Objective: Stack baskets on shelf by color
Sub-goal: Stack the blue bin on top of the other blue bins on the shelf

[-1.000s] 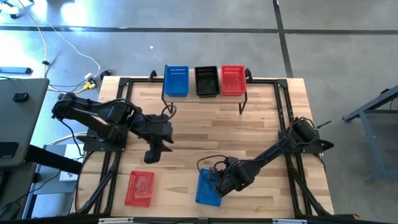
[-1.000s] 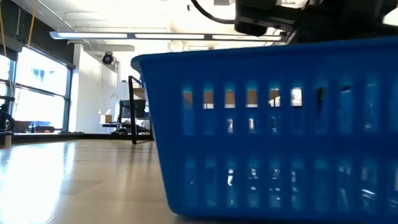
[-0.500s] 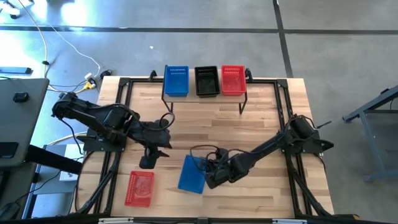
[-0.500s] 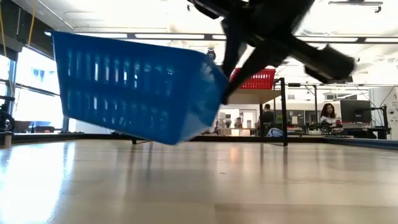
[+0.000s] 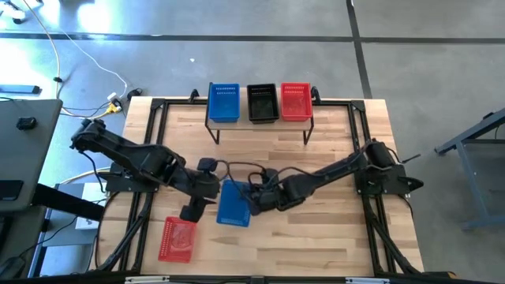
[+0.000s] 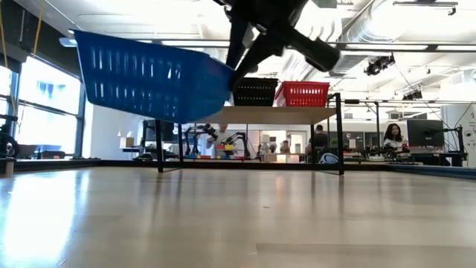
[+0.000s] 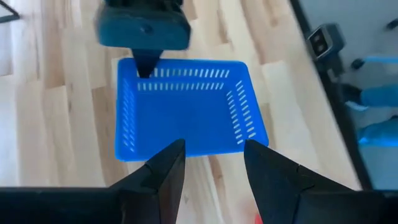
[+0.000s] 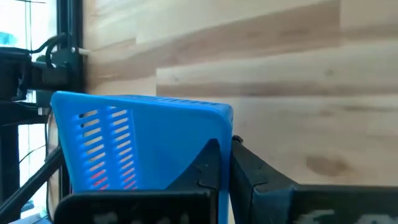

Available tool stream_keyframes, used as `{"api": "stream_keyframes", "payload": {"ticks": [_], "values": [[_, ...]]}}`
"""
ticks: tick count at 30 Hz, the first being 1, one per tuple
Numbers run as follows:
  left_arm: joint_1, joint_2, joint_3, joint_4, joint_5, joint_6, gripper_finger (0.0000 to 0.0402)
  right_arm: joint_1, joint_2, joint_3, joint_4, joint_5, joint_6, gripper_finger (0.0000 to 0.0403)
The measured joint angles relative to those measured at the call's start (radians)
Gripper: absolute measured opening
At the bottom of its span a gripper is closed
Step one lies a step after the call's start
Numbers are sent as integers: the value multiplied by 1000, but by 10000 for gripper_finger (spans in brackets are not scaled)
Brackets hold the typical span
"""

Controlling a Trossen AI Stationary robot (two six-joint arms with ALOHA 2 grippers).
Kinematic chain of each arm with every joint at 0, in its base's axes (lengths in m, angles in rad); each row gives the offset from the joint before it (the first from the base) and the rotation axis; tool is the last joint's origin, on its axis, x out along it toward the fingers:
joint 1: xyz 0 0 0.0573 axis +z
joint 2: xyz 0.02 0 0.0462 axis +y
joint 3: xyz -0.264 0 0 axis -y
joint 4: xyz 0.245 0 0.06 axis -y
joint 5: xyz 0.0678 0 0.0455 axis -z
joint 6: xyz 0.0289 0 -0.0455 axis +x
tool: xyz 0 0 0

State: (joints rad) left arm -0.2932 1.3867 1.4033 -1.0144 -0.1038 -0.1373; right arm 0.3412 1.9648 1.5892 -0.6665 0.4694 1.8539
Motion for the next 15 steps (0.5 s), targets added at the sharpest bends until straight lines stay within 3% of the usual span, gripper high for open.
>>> {"api": "stream_keyframes", "payload": {"ticks": [15], "values": [[-84, 101, 1, -43, -92, 29, 156, -57, 0, 47, -3, -8, -92, 1]]}}
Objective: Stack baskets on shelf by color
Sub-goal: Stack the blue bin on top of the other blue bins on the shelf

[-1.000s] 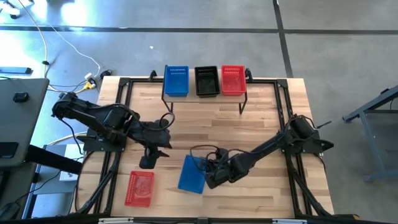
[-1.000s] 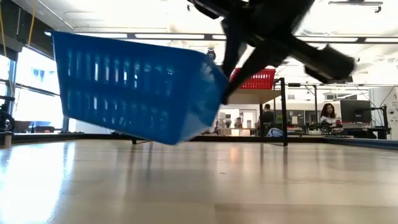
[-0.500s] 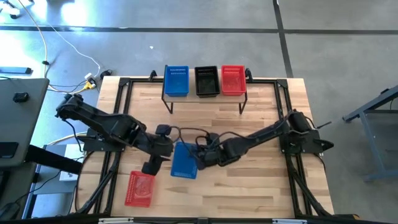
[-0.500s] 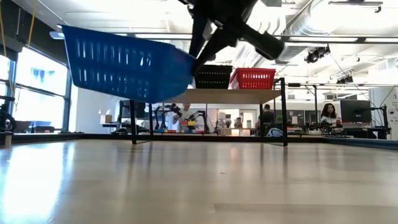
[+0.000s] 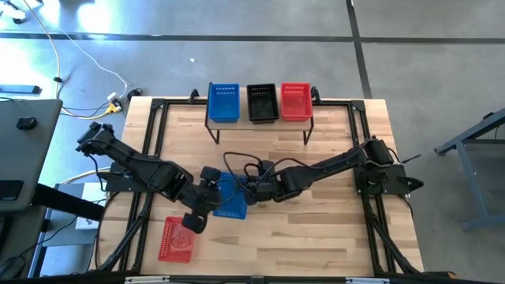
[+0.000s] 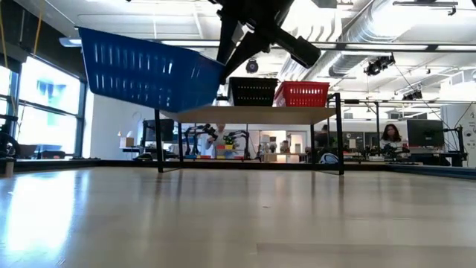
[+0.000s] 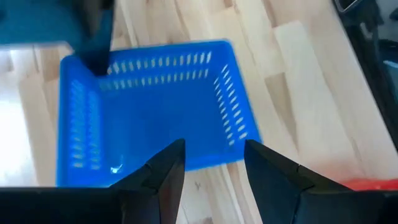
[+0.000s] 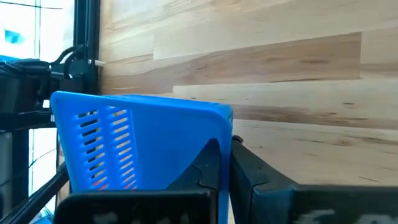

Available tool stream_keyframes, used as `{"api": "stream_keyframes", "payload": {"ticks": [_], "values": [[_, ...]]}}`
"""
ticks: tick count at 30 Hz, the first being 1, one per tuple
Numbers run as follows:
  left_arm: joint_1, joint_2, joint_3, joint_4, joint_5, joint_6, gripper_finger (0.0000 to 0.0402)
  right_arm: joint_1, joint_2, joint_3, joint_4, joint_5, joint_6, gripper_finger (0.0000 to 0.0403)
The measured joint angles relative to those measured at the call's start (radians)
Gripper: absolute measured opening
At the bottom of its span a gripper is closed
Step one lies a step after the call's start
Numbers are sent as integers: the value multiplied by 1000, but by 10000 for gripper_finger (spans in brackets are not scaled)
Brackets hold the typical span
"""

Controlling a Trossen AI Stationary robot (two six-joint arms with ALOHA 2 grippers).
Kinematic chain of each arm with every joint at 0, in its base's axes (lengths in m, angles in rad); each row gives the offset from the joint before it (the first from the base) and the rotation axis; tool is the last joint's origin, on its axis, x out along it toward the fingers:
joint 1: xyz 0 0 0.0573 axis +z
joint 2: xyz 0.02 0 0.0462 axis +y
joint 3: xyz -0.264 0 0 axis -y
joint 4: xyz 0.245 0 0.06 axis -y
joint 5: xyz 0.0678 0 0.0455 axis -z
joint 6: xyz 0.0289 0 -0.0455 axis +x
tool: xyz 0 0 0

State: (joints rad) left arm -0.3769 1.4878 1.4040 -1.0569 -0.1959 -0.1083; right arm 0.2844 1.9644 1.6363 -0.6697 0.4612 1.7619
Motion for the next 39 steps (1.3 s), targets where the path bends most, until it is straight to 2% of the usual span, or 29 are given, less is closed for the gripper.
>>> {"api": "stream_keyframes", "payload": {"ticks": [13, 22, 28, 34, 39], "values": [[-83, 30, -1, -15, -1, -18, 156, -5, 0, 0, -1, 1, 13, 0], [-134, 55, 0, -39, -1, -11, 156, -10, 0, 6, -24, -71, 11, 0], [-136, 76, -1, -47, -26, -12, 156, -10, 0, 55, -23, -1, 3, 0], [-136, 74, -1, -47, -145, -18, 156, -10, -1, 69, -19, 33, 9, 0], [-136, 74, -1, -47, -148, -1, 156, -10, -1, 69, 34, 59, 11, 0]]}}
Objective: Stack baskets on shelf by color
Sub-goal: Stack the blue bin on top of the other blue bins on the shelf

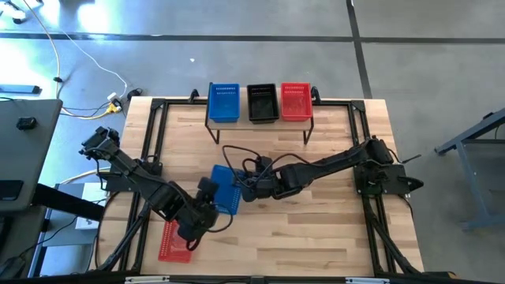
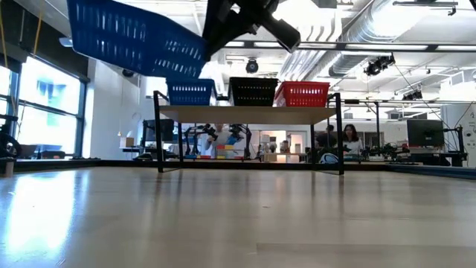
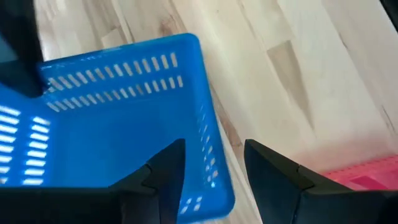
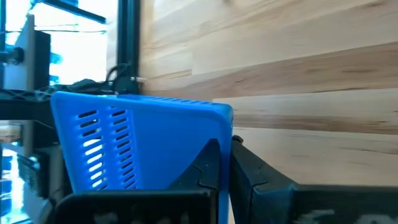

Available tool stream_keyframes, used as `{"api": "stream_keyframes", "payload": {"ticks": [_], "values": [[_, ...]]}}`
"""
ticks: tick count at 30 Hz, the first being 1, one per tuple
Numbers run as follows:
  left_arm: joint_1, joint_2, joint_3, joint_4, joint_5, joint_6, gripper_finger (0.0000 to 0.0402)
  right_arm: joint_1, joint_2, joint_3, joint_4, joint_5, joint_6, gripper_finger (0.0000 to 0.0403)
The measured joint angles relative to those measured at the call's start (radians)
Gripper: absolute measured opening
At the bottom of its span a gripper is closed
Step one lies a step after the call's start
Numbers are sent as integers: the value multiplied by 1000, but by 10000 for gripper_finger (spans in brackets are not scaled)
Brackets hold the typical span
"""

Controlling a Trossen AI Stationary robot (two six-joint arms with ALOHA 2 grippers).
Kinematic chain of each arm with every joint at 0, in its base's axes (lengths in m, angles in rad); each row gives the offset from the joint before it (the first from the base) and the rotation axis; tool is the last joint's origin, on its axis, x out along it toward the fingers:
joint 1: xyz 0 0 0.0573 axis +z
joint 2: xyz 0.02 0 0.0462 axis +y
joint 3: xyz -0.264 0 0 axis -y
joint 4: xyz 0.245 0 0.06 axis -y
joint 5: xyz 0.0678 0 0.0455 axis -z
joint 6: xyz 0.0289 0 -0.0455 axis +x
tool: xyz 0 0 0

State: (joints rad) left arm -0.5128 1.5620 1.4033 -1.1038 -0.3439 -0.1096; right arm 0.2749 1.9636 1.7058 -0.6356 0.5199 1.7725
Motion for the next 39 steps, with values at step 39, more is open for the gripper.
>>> {"api": "stream_keyframes", "payload": {"ticks": [39], "values": [[13, -1, 0, -56, 35, 89, 3, 34, 0, 0, 85, 67, -115, 99]]}}
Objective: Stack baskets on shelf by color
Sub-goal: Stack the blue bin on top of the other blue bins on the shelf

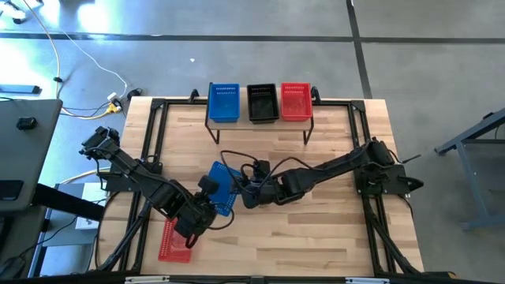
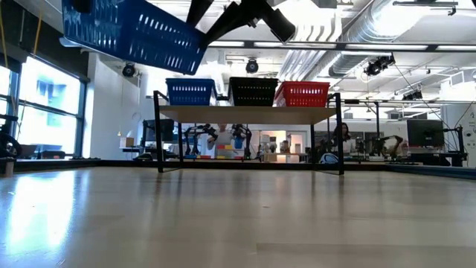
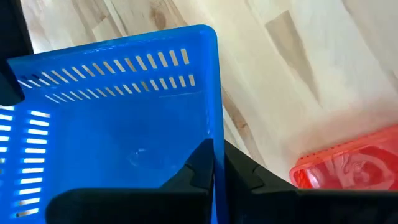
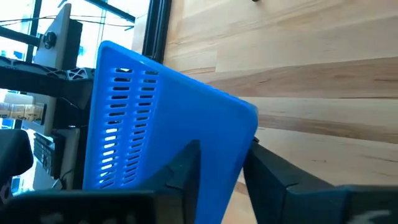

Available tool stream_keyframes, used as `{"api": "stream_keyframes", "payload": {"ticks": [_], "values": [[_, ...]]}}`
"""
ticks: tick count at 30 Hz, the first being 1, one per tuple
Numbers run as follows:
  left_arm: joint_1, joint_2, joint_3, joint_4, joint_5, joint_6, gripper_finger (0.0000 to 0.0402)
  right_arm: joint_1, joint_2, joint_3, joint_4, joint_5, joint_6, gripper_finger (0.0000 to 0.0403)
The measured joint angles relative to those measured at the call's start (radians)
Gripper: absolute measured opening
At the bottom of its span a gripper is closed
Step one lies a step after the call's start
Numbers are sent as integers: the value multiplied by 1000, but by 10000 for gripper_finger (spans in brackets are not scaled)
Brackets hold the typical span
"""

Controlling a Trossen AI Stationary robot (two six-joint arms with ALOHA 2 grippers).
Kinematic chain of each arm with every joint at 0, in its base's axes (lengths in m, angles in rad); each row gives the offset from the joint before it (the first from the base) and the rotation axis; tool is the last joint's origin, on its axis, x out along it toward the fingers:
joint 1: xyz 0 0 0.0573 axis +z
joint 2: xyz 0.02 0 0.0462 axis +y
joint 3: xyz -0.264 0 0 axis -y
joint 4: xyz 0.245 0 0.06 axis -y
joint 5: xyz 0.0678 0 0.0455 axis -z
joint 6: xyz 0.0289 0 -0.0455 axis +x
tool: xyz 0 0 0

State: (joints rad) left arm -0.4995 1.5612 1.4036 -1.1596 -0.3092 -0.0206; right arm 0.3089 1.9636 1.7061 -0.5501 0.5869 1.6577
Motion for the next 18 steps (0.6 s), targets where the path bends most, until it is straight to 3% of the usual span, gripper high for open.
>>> {"api": "stream_keyframes", "payload": {"ticks": [6, 18], "values": [[3, -8, 0, -16, 0, 34, 2, -1, -12, 0, -8, 49, -1, 133], [48, -65, 1, -28, 15, 71, 1, 0, -91, 0, -59, 138, -49, 135]]}}
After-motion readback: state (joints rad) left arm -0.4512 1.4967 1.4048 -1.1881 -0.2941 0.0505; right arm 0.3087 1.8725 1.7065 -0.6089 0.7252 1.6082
